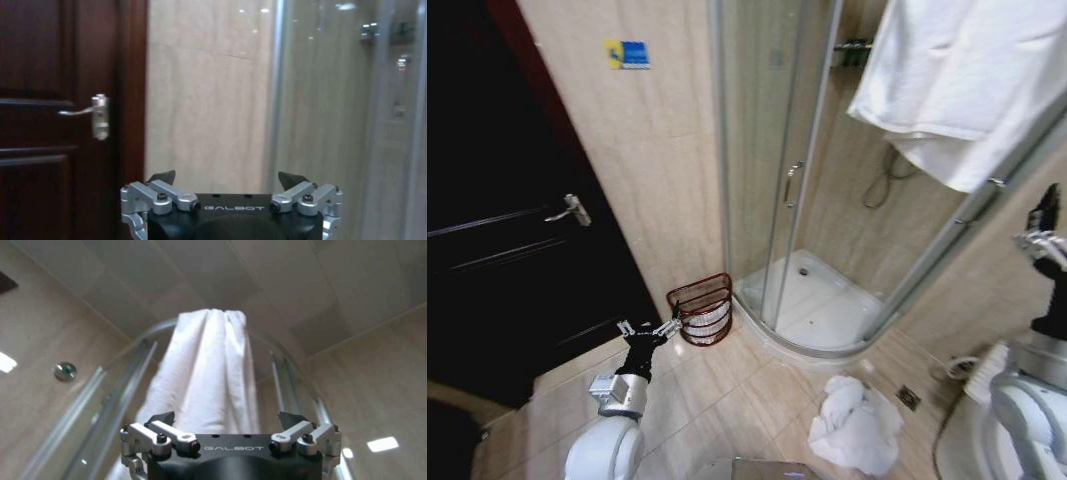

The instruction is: Discard the used towel into the hamper.

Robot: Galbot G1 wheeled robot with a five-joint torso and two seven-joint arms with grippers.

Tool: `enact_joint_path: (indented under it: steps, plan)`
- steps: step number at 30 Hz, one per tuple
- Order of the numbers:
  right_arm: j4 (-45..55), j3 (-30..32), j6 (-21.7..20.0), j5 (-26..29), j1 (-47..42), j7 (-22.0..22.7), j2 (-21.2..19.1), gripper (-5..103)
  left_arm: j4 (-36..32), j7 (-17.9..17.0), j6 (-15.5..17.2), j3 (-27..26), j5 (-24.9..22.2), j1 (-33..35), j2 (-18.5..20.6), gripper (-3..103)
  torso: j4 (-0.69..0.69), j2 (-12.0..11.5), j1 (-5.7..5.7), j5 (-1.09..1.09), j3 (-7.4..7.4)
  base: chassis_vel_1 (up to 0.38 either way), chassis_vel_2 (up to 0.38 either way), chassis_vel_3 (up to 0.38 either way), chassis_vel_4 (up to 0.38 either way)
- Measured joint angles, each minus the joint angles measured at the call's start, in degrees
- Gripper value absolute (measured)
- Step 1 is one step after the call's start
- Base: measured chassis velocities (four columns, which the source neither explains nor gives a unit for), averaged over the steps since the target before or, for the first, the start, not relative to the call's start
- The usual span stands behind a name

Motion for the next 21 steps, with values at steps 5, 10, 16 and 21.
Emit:
enact_joint_path:
  steps: [5,10,16,21]
  plan:
    - [-0.6,2.9,2.0,-3.1,1.3,-0.5,-0.5,100,0.0,0.0,0.0,0.0,0.0,0.0,0.0,100,0.02,0.0,0.0,0.02,0.0,0.108,0.111,0.112,0.118]
    - [-1.0,10.6,-3.2,2.3,2.2,-5.5,-5.3,100,0.0,0.0,0.0,0.0,0.0,0.0,0.0,100,0.0,0.0,0.0,0.0,0.0,0.076,0.061,0.066,0.067]
    - [0.1,18.7,-16.5,19.4,2.2,-7.8,-13.4,100,0.0,0.0,0.0,0.0,0.0,0.0,0.0,100,-0.02,0.0,-0.01,0.01,0.0,0.0,0.0,0.0,0.0]
    - [-0.3,21.5,-24.5,27.4,4.3,-7.9,-17.5,100,0.0,0.0,0.0,0.0,0.0,0.0,0.0,100,0.0,0.0,0.0,0.0,0.0,0.0,0.0,0.0,0.0]
